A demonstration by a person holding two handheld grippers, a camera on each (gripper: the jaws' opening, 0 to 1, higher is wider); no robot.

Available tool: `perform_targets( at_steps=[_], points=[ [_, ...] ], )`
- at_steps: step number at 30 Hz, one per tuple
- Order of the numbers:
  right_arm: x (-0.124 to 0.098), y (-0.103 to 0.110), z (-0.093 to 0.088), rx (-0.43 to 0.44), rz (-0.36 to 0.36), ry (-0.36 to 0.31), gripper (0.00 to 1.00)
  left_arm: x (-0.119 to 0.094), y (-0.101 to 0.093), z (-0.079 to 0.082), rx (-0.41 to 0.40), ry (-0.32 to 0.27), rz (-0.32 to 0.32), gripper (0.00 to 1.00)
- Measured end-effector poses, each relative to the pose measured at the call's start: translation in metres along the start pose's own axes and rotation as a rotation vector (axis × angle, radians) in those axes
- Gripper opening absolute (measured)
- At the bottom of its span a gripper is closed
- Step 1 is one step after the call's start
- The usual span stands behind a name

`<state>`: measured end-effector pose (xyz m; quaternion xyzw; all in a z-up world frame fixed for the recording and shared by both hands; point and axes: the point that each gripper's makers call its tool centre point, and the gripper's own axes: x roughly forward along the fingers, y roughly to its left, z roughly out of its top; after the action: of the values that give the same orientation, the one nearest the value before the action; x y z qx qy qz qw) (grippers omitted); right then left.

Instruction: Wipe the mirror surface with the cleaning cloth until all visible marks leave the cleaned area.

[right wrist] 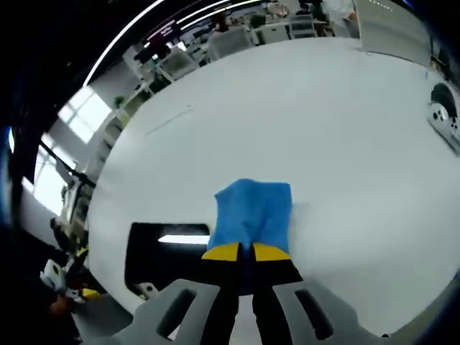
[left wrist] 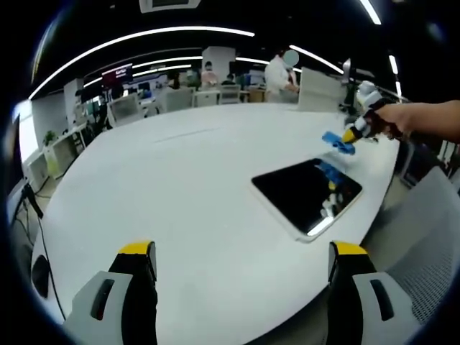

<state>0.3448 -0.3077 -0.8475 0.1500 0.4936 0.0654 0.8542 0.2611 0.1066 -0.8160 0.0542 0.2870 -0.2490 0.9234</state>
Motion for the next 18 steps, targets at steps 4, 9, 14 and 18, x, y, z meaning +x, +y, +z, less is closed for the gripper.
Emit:
perform_targets(
  at_steps=[4, 9, 14, 18],
  points=[
    [0.01, -0.015, -0.017, 0.005, -0.023, -0.002, 0.0, 0.0, -0.001, -0.001, 0.005, 0.007, -0.004, 1.0],
    [0.017, -0.016, -0.028, 0.006, -0.026, -0.014, 0.01, 0.001, 0.0, -0.002, 0.004, 0.012, -0.003, 1.0],
    [0.017, -0.011, -0.025, -0.128, -0.04, -0.025, 0.01, 0.0, 0.0, -0.001, -0.001, 0.008, -0.001, 1.0],
    [0.002, -0.004, -0.015, -0.252, 0.001, -0.078, 0.02, 0.0, 0.0, -0.001, 0.012, 0.009, 0.0, 1.0]
  ],
)
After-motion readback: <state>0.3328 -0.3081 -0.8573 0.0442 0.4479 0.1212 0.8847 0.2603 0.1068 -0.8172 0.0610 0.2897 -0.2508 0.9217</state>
